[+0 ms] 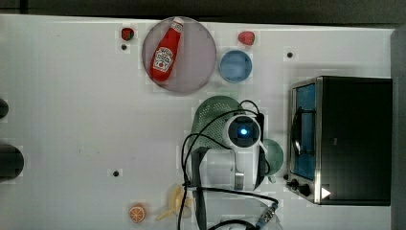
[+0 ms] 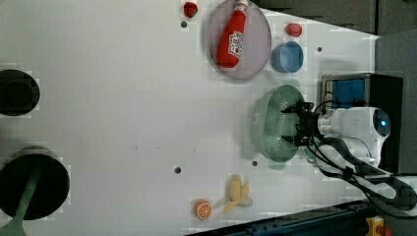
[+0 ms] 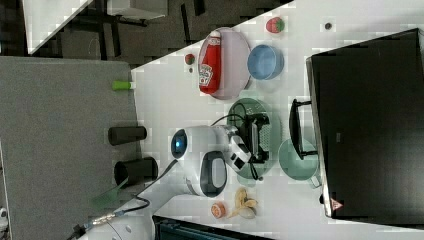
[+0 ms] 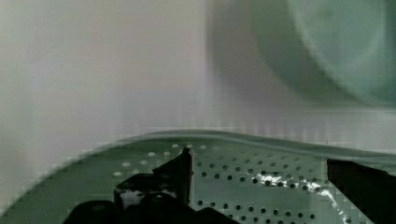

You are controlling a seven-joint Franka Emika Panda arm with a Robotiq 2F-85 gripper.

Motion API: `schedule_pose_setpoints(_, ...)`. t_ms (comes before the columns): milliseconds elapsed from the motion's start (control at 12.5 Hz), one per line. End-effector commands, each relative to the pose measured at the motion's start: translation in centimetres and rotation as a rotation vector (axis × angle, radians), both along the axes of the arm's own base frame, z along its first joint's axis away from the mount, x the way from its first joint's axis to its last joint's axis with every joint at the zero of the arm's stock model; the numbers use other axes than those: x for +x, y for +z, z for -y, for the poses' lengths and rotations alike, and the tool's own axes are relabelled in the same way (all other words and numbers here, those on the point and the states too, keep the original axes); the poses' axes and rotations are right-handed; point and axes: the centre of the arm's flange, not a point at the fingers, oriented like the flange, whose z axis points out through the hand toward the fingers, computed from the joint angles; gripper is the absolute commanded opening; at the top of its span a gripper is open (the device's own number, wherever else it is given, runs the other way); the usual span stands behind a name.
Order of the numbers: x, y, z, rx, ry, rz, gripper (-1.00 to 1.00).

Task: Drag strainer left to right.

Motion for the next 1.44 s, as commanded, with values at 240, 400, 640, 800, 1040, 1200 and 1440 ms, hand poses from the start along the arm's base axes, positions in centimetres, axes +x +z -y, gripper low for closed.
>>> schedule_pose_setpoints(240, 2.0, 3.1, -0.5, 0.004, 0.201, 0.055, 1.0)
schedule_pose_setpoints(400, 2.4, 6.0, -2.1, 0.007, 0.295, 0.036, 1.0)
schedule_pose_setpoints(640, 3.4, 13.0, -4.5, -0.001, 0.377, -0.035, 1.0)
schedule_pose_setpoints(800, 3.9, 19.1, -5.6, -0.013, 0.418, -0.076, 1.0)
schedule_pose_setpoints(1040, 3.1, 28.7, -6.3, 0.032, 0.533, -0.069, 1.0)
schedule_pose_setpoints(1200, 1.6, 34.4, -6.3, 0.099, 0.59, -0.031, 1.0)
schedule_pose_setpoints(1440, -1.0, 40.4, -6.2, 0.121, 0.681, -0.021, 1.0)
